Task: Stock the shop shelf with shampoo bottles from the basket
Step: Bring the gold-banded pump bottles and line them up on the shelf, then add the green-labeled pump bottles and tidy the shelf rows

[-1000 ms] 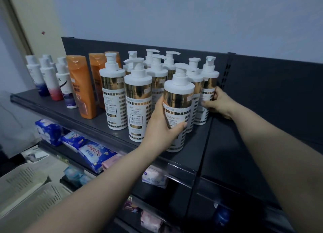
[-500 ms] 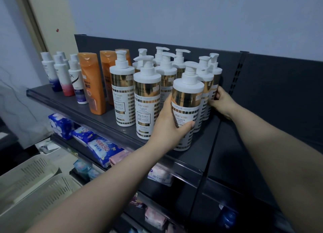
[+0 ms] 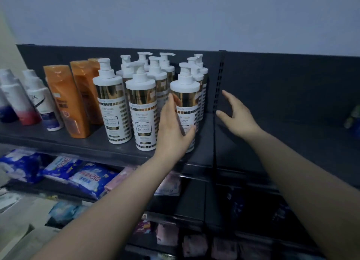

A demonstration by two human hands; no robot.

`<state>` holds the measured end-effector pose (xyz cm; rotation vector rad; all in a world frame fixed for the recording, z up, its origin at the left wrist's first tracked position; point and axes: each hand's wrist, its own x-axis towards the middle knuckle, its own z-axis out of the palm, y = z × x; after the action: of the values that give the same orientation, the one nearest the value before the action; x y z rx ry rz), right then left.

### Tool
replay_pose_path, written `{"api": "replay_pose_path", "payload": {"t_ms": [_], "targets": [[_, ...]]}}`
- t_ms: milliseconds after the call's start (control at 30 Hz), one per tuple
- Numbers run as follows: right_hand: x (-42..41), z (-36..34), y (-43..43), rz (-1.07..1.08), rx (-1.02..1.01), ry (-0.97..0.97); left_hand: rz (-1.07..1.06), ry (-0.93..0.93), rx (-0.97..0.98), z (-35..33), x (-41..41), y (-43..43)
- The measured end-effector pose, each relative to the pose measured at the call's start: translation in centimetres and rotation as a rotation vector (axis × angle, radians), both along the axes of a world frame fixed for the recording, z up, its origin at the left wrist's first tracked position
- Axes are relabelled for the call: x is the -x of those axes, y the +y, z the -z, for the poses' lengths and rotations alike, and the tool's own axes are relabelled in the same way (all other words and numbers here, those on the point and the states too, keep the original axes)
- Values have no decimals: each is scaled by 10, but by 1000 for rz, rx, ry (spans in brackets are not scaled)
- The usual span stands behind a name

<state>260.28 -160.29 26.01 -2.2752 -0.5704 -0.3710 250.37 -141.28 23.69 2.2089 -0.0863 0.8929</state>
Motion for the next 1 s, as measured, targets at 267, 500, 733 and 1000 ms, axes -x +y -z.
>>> {"api": "replay_pose_path", "payload": {"t_ms": [267,500,733,1000], "targets": [[116,16,-18,241,275,-72,116,6,-309,15,42,-4],[220,49,-50,475,425,-47,347,13,-452,43,82,-44],[308,88,-114,676,450,26,567,0,-463,80,122,-120],[416,141,-200,844,352,115,786,130,-485,133,190,-227]]}}
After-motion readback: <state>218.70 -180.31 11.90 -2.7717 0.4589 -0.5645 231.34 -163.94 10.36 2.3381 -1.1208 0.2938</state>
